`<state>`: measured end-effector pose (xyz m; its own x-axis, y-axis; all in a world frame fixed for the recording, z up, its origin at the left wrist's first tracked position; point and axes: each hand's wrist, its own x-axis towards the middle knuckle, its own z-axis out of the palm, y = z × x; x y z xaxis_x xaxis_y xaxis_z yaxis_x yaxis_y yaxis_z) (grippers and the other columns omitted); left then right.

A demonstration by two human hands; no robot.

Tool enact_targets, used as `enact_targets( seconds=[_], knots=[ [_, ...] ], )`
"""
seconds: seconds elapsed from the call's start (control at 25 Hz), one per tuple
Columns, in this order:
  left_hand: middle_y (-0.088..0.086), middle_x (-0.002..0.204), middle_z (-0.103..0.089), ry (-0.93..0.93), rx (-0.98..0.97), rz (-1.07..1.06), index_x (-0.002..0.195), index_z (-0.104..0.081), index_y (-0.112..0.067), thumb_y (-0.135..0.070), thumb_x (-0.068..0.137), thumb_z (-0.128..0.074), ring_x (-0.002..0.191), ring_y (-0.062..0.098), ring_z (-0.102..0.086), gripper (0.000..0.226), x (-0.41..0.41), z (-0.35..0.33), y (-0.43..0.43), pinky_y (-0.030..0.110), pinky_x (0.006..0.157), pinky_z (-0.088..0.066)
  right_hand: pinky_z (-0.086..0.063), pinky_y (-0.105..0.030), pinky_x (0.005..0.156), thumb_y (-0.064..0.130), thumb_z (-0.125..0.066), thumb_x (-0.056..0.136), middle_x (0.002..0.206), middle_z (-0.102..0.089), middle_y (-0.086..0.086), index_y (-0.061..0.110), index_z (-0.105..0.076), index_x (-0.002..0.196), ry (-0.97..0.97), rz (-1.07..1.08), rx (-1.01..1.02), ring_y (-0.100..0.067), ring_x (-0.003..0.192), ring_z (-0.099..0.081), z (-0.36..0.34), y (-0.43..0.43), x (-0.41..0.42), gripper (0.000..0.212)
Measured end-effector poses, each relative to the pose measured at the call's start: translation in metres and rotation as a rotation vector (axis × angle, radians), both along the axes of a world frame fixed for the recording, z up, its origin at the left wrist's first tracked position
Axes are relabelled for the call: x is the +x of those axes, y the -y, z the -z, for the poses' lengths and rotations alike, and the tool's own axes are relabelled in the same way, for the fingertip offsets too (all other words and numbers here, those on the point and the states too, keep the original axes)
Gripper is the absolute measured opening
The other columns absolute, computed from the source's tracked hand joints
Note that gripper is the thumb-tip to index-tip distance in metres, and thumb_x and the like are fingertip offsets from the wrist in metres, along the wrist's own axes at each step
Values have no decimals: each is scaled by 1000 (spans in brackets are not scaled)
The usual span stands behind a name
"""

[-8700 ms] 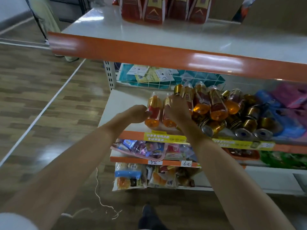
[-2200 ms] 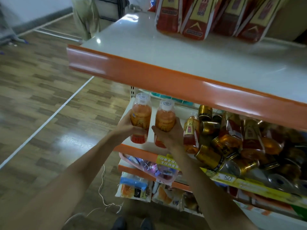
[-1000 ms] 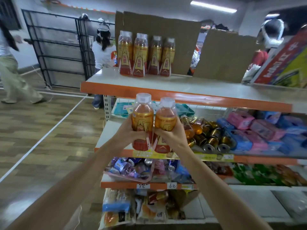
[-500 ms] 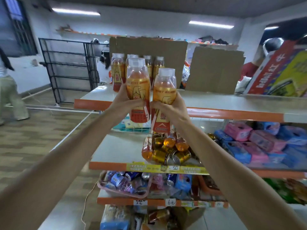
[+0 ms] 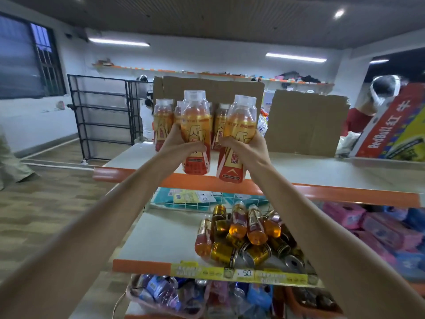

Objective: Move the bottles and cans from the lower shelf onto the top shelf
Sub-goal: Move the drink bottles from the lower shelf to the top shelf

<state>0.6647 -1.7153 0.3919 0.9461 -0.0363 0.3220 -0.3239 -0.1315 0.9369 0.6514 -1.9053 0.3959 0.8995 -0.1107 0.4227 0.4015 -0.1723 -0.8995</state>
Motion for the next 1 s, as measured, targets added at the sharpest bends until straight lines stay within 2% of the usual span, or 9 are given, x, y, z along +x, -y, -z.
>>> enact_targets(
  seconds=[0.16,0.24,0.4,0.52,0.64,0.72,0.84,0.92,1.0],
  knots=[
    [5,107,-64,-5,23,21,124,-41,-15,-5,70,-80,95,15,-65,68,44,7,-2,27,72,-50,-62,-42,74,33,-88,57,91,-76,0,17,-67,104,-30,74,-7,-17,78,-74,-1,-10,41,54],
    [8,111,-65,-22,36,33,123,-42,-18,-11,62,-83,99,20,-67,73,65,12,-4,32,76,-54,-62,-43,74,39,-86,51,92,-76,-2,14,-67,106,-39,86,-10,-18,79,-75,0,-16,59,64],
    [6,111,-66,-53,30,21,119,-43,-23,-15,57,-84,100,20,-67,75,97,22,-5,40,85,-56,-62,-42,76,42,-86,44,97,-73,-3,13,-61,111,-84,120,-2,-19,83,-73,7,-21,89,77],
    [7,110,-64,-63,16,0,118,-43,-18,-9,64,-81,101,19,-65,67,109,29,-1,38,85,-55,-61,-44,79,31,-90,53,99,-71,-4,15,-56,111,-102,122,6,-20,85,-72,18,-20,107,70],
    [3,104,-60,-33,17,-31,118,-41,-14,-2,70,-78,96,13,-63,62,113,30,8,25,74,-52,-61,-44,80,19,-90,63,98,-71,-3,23,-54,99,-89,91,-9,-19,86,-72,26,-13,123,52],
    [1,102,-59,-8,29,-33,120,-40,-12,1,71,-77,92,7,-62,62,117,29,14,19,69,-50,-61,-44,80,17,-90,64,96,-71,-2,25,-54,96,-79,53,-15,-19,85,-72,30,-9,133,49],
    [4,107,-60,1,16,-54,123,-39,-13,0,72,-77,96,9,-63,65,126,34,20,27,80,-55,-61,-46,80,26,-92,55,101,-72,-4,18,-55,109,-80,14,-28,-18,89,-73,31,-5,145,66],
    [3,110,-60,16,72,-78,124,-38,-15,-6,72,-79,101,10,-61,67,132,36,22,33,87,-54,-61,-40,77,16,-91,62,100,-71,-4,19,-53,107,-72,-27,-8,-14,86,-73,35,-1,153,59],
    [2,116,-57,16,168,-115,127,-39,-19,-22,65,-83,107,14,-59,75,136,36,20,40,95,-52,-59,-26,67,2,-85,71,92,-69,0,23,-53,97,-50,-91,8,-5,76,-72,35,2,154,46]
  ],
)
